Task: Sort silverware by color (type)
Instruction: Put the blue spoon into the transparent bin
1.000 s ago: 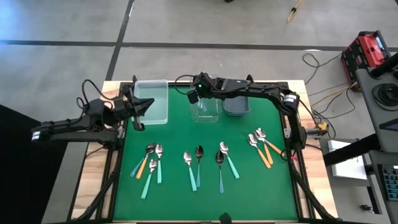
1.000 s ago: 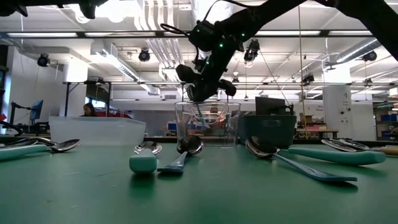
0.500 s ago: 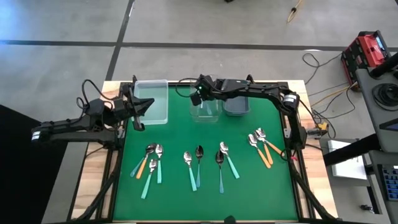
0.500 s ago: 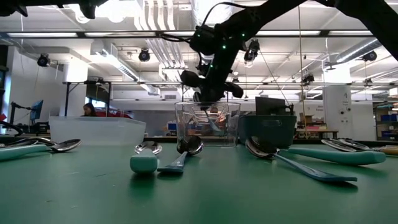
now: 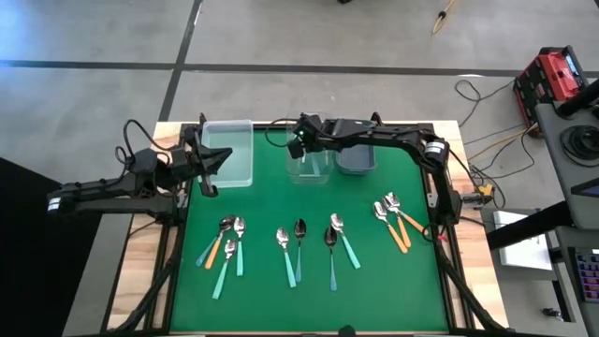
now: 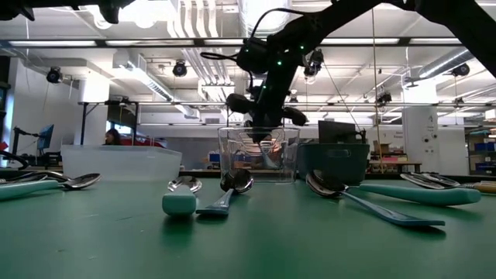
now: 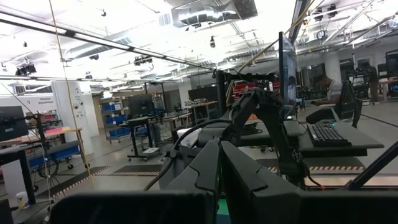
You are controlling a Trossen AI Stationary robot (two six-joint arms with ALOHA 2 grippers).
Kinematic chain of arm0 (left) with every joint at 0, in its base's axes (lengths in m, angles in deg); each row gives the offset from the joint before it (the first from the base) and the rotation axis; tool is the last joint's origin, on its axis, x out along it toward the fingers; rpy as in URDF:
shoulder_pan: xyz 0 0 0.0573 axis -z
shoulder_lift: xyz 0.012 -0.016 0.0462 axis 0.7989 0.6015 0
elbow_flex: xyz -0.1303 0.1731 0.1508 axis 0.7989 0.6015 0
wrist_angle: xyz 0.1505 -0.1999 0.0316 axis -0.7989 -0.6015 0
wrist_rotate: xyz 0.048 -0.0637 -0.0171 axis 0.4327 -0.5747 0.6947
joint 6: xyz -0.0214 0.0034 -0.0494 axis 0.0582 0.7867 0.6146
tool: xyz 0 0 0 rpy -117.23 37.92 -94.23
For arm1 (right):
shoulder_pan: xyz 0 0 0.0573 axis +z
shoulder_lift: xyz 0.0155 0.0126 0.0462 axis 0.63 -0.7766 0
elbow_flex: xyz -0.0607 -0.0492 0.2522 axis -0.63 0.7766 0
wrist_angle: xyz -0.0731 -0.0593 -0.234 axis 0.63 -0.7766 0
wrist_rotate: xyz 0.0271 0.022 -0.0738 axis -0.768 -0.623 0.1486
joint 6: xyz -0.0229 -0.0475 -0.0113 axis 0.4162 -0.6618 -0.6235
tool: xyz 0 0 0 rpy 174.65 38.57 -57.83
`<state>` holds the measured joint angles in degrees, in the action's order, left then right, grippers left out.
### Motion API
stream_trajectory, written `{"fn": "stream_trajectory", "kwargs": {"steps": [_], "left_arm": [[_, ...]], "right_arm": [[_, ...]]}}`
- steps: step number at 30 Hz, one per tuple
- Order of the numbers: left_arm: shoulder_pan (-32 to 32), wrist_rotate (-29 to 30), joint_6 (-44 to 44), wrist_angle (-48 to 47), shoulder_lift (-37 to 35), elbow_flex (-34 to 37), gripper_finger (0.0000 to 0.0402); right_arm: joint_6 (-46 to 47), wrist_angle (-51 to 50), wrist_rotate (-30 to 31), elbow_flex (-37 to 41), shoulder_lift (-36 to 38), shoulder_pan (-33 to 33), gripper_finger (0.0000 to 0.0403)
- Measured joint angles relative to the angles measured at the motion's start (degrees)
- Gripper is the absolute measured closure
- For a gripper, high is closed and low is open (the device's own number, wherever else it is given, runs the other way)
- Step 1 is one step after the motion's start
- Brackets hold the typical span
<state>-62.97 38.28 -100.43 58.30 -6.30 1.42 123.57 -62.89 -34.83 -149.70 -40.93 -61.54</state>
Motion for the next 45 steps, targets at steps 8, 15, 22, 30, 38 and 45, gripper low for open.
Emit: {"fn": "stream_trajectory", "kwargs": {"steps": [8,15,22,30,38,45], "left_arm": [[-0.01,0.01,-0.02,-0.02,-0.01,0.00,0.0401],[-0.01,0.01,-0.04,-0.02,-0.02,0.00,0.0401],[-0.01,0.01,-0.04,-0.03,0.00,0.00,0.0401],[-0.01,0.01,-0.04,-0.04,0.00,0.00,0.0401],[-0.01,0.01,-0.04,-0.04,0.00,0.00,0.0401],[-0.01,0.01,-0.04,-0.04,-0.02,0.00,0.0401]], "right_arm": [[0.78,2.18,-1.15,-0.53,-1.58,-0.42,0.0390],[0.90,2.02,-1.23,-0.46,-3.14,-0.43,0.0390],[0.90,1.80,-1.32,-0.46,-4.38,-0.43,0.0390],[0.87,2.04,-1.17,-0.47,-6.16,-0.60,0.0390],[0.72,2.68,-1.02,-0.46,-6.30,-0.58,0.0390],[0.76,3.61,-0.99,-0.46,-6.32,-0.58,0.0390]]}}
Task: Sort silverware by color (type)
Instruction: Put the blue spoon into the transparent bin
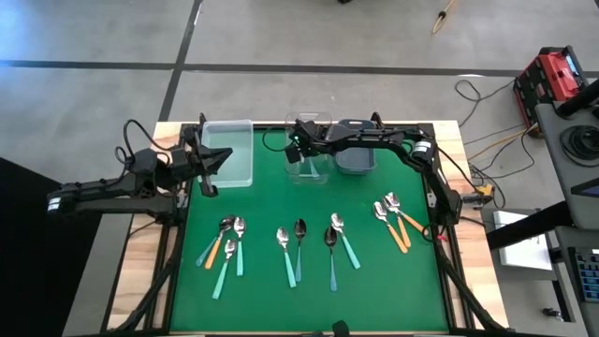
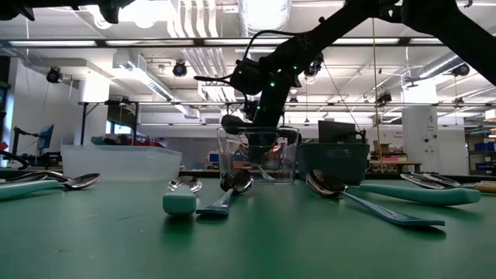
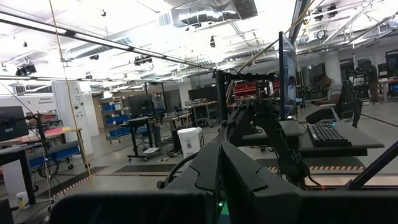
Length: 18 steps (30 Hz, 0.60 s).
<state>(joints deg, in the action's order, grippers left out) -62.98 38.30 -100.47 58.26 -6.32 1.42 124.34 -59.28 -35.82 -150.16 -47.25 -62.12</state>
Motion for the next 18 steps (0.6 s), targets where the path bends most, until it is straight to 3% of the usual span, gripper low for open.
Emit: {"fn": "stream_trajectory", "kwargs": {"steps": [18], "left_arm": [[0.00,0.00,0.00,0.00,-0.01,0.00,0.0401]], "right_arm": [[-3.14,-0.49,1.20,0.00,1.28,0.12,0.0338]]}}
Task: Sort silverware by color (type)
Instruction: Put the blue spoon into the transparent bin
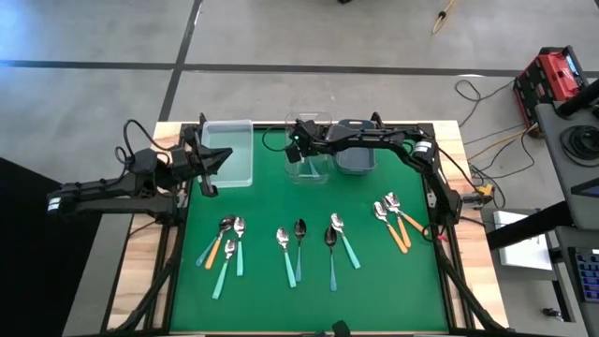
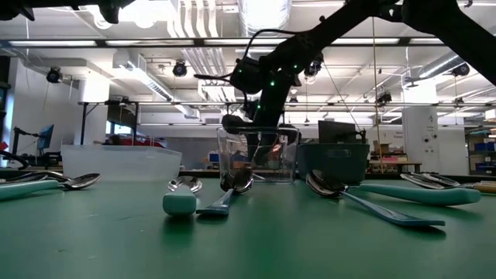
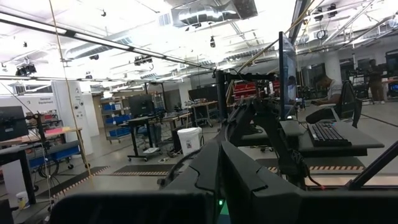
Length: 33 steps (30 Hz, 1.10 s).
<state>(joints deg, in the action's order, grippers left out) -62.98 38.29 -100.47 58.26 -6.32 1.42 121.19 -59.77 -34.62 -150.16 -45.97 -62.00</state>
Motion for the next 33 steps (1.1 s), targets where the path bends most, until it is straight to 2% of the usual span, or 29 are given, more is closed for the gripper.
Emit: {"fn": "stream_trajectory", "kwargs": {"steps": [6,13,18,23,27,29,33], "left_arm": [[0.01,-0.01,0.72,0.02,0.76,-0.04,0.0401],[0.02,-0.02,1.49,-1.35,5.05,-0.04,0.0401],[0.01,0.50,1.51,3.12,11.86,-0.04,0.0401],[-0.14,3.78,0.16,12.49,21.39,-0.20,0.0401],[-1.21,5.82,-1.27,13.15,28.19,-4.41,0.0401],[-2.02,5.71,-1.48,12.06,31.62,-7.85,0.0401],[-4.43,3.73,-3.52,-2.51,37.94,-18.45,0.0401]], "right_arm": [[-6.08,-2.72,-0.25,0.00,5.89,1.24,0.0339],[-25.57,-9.23,-0.22,1.88,16.67,5.09,0.0339],[-34.22,-8.35,-0.23,9.31,26.70,5.30,0.0345],[-41.19,-4.63,-2.75,20.53,38.87,1.69,0.0358],[-44.32,-0.71,-10.00,28.57,47.38,-0.54,0.0370],[-44.33,1.13,-10.32,31.50,50.70,-0.69,0.0375],[-44.36,2.81,-10.29,35.60,55.71,-0.67,0.0384]]}}
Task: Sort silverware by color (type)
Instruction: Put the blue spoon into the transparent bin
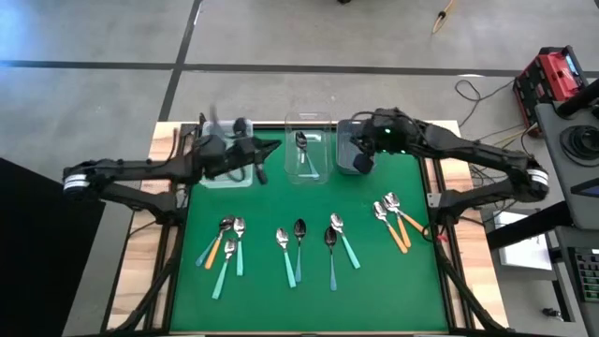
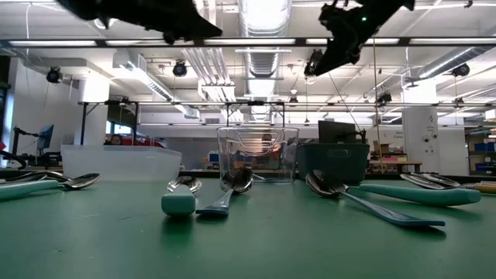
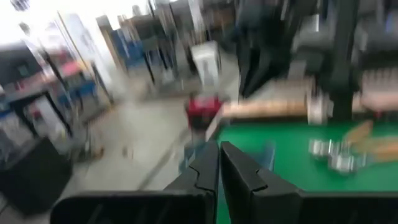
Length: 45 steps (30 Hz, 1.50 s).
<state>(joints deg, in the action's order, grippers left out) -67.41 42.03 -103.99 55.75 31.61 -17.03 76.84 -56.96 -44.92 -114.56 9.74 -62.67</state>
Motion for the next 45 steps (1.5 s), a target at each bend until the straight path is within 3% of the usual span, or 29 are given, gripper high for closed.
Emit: {"fn": "stream_trajectory", "kwargs": {"steps": [4,10,14,17,29,35,45], "left_arm": [[-2.90,-1.18,-2.26,-17.84,7.65,-11.93,0.0401],[-9.54,-4.07,-12.16,-35.11,20.99,-25.38,0.0401],[-14.56,-11.81,-12.02,-44.48,30.23,-35.42,0.0401],[-17.04,-13.26,-7.61,-50.11,36.77,-42.16,0.0401],[-16.07,-12.45,13.19,-58.47,52.41,-59.71,0.0401],[-16.26,-4.91,12.19,-69.34,60.99,-69.18,0.0401],[-15.90,-4.61,9.40,-77.33,70.64,-81.71,0.0401]], "right_arm": [[0.42,1.89,-0.02,3.21,3.51,0.07,0.0389],[1.51,7.09,-0.02,7.98,5.92,0.07,0.0390],[1.56,7.80,-0.02,8.88,5.65,0.07,0.0390],[1.54,7.91,-0.02,8.88,5.27,0.07,0.0390],[1.54,7.89,0.00,8.88,5.11,0.07,0.0390],[1.54,7.89,0.04,8.88,5.11,0.07,0.0390],[2.50,7.87,0.09,8.88,5.11,0.07,0.0390]]}}
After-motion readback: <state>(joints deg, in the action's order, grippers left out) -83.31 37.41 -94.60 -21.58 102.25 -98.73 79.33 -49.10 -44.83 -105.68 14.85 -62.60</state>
